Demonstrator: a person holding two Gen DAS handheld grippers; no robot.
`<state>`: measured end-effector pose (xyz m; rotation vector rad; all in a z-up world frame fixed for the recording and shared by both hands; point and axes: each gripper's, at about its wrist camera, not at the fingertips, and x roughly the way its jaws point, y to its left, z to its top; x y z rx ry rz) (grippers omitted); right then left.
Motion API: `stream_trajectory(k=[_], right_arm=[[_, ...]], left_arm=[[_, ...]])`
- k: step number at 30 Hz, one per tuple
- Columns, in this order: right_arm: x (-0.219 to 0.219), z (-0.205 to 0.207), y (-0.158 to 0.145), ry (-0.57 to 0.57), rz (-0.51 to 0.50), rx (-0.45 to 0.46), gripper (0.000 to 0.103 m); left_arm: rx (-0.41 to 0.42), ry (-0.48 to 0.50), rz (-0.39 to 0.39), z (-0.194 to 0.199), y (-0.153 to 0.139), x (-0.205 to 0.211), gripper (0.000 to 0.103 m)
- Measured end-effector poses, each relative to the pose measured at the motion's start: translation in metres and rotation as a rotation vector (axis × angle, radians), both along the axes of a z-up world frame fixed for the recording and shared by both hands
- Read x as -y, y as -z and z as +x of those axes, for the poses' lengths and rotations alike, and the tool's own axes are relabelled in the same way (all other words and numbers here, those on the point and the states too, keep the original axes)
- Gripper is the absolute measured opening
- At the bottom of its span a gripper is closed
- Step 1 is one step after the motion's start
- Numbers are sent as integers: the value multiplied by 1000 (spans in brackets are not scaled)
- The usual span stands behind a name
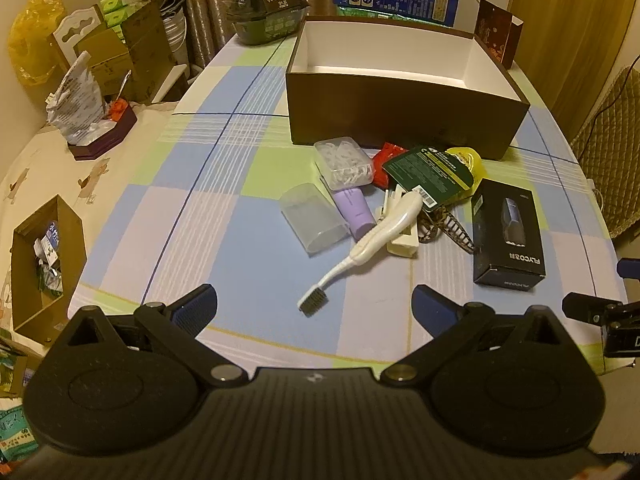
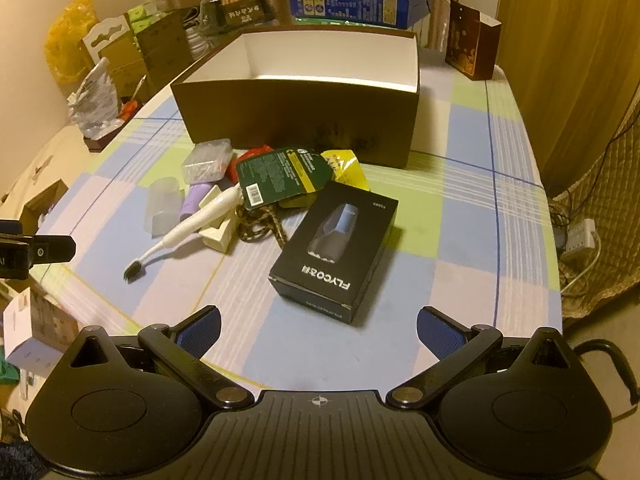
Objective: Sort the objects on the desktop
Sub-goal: 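Move both tools toward the scattered items on the table, then grasp the clear plastic cup with the left tool while the right tool grasps the black FLYCO box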
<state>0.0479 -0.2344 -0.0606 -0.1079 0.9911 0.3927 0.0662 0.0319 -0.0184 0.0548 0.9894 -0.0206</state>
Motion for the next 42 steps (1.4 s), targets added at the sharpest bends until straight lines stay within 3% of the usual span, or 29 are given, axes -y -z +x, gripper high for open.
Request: stream_trajectory(k=[28, 42], right_arm=[[-12, 58, 28, 191, 54, 5, 101], [-28, 83, 63, 242, -13, -13, 101]], left_arm=[[-55, 74, -25, 88, 37, -32, 102], [-107, 84, -25, 124, 68, -44, 102]])
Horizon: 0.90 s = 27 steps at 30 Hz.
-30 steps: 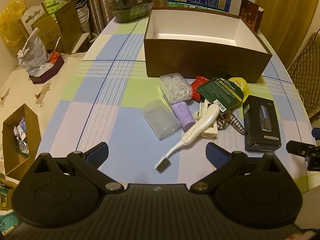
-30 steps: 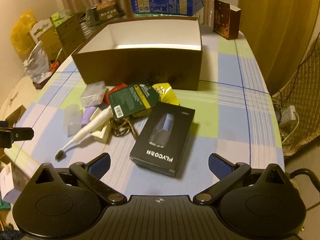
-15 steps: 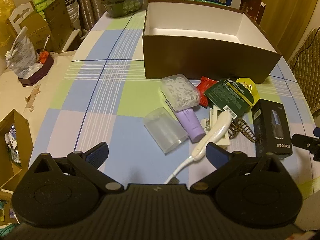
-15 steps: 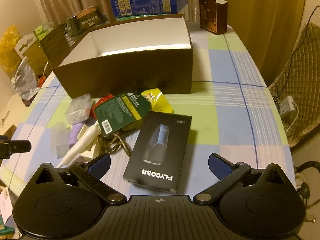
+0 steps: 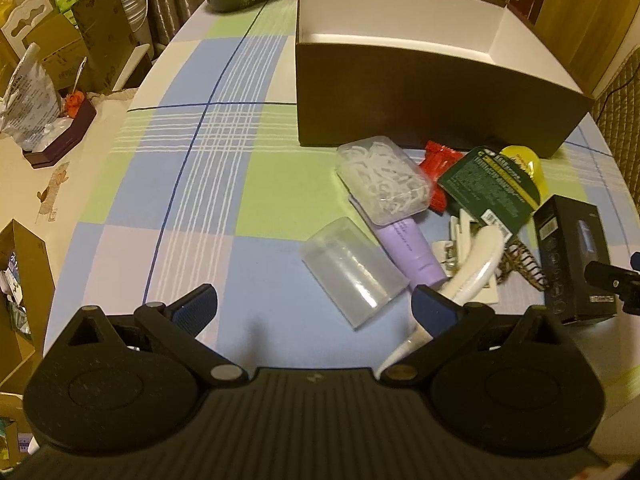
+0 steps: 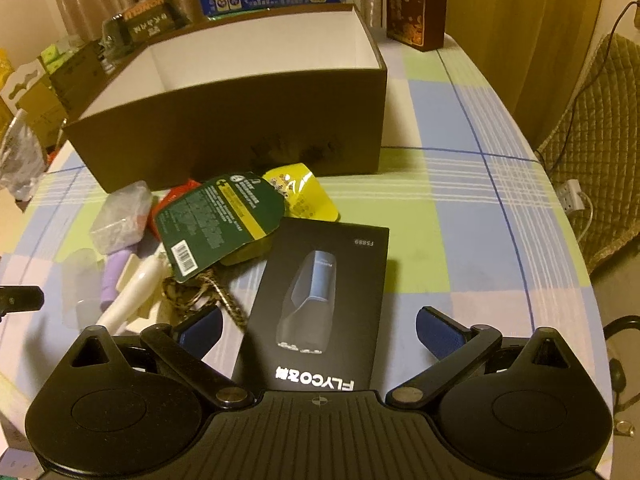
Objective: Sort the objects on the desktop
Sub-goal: 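Grasp the clear plastic cup with the left tool while the right tool grasps the black FLYCO box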
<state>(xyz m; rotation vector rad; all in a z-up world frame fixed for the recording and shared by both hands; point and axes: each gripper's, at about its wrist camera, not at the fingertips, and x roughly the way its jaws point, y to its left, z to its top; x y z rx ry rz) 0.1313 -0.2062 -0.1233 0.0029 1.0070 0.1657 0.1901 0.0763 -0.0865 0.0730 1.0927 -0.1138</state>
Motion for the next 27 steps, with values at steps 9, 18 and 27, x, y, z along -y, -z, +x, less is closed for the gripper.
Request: stream_trajectory(k=[9, 18, 27], right_arm=[[1, 13, 19, 17, -3, -21, 91], [19, 18, 21, 21, -78, -13, 76], [49, 21, 21, 95, -82, -17, 76]], left_arm=[[-27, 6, -14, 16, 17, -2, 102], [-43, 24, -24, 30, 30, 5, 99], [-62, -1, -55, 42, 41, 8, 90]])
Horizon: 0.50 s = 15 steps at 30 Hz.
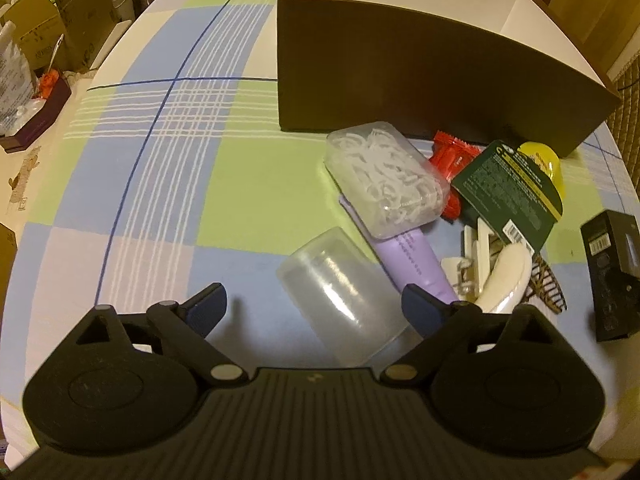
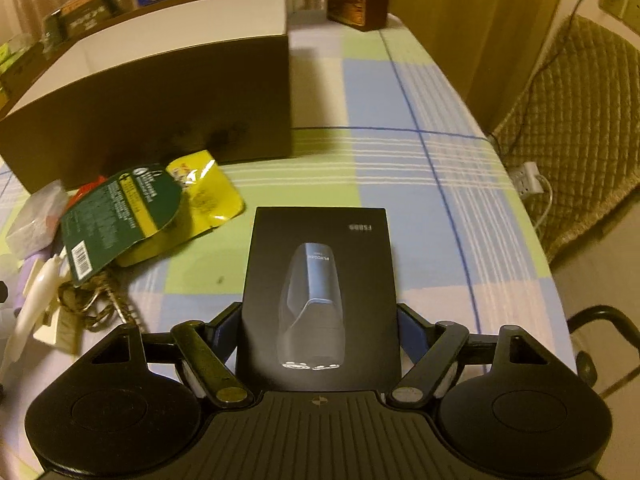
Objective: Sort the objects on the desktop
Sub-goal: 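Grasp the clear plastic cup with the left tool while the right tool grasps the black FLYCO box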
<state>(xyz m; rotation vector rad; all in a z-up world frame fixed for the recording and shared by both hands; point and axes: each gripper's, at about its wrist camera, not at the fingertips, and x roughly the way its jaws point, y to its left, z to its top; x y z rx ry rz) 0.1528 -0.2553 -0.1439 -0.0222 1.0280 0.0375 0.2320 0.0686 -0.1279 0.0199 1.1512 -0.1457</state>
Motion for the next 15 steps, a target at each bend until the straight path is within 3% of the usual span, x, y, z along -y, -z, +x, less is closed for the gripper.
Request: stream_trajectory(k=[3, 8, 15], right_arm=[[0, 0, -1, -11, -4, -1, 76], [5, 0, -1, -32, -2, -5, 76], [8, 5, 4, -53, -5, -25, 76]], left_arm=[[-4, -4, -3, 5, 5, 3, 87], [-20, 39, 2, 6, 12, 4, 60], [-6, 88, 39, 9, 15, -4, 57]])
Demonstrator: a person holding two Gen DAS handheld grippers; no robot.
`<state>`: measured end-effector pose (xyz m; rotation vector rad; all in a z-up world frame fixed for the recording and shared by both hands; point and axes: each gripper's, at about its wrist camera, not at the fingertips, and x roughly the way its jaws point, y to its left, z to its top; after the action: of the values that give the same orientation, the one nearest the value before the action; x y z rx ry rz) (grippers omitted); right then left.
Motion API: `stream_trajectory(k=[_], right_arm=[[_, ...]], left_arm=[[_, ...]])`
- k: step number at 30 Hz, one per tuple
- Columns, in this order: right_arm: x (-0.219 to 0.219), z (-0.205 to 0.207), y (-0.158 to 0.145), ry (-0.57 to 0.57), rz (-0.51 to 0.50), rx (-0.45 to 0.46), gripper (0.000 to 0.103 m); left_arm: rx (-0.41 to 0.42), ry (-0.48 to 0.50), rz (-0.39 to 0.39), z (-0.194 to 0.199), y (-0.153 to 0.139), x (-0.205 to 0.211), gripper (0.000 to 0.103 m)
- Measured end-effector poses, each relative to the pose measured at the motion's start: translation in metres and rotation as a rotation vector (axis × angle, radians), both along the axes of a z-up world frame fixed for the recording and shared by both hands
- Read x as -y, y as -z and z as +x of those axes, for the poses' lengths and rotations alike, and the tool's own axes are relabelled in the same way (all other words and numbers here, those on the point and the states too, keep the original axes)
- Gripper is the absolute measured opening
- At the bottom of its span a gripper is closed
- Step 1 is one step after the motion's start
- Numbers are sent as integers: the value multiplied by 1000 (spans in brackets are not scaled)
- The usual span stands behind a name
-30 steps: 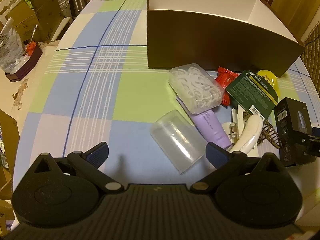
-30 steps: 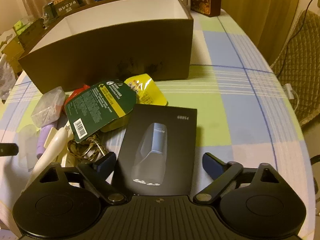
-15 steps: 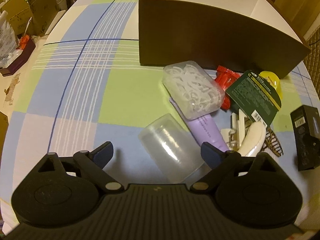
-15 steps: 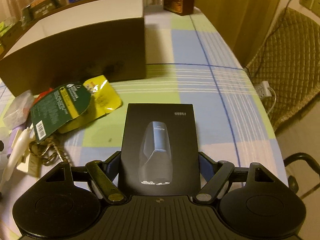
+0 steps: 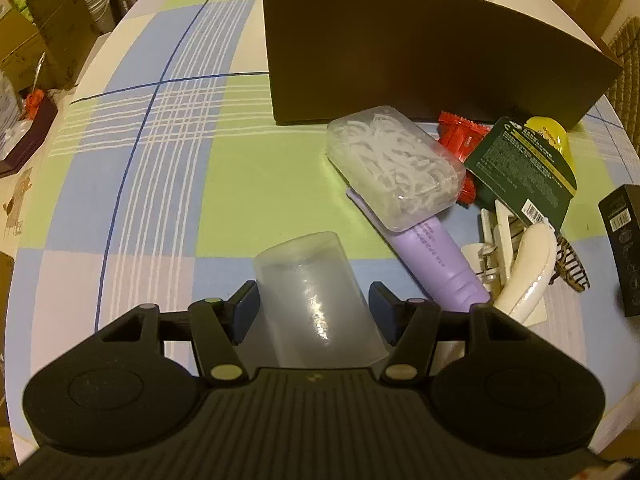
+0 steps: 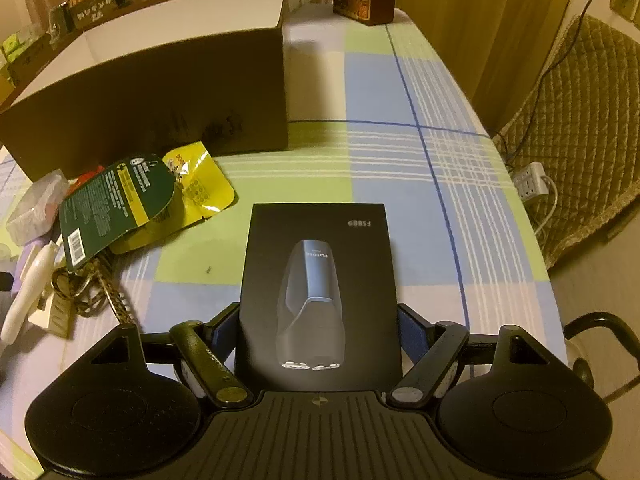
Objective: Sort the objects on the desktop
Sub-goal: 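Grasp the clear plastic cup with the left tool while the right tool grasps the black FLYCO box, then lower the clear cup into the brown box with the left tool while the right tool places the FLYCO box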
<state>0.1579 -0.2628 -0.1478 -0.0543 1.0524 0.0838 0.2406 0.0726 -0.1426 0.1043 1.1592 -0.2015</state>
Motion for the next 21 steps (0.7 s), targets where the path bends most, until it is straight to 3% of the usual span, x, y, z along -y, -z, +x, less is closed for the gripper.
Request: stream_trajectory(k=[18, 21], right_arm=[[-4, 14, 7, -25, -32, -14, 76], [0, 10, 3, -32, 3, -9, 76]], left_arm=[[48, 119, 60, -10, 1, 14, 50], [53, 121, 51, -14, -2, 13, 48]])
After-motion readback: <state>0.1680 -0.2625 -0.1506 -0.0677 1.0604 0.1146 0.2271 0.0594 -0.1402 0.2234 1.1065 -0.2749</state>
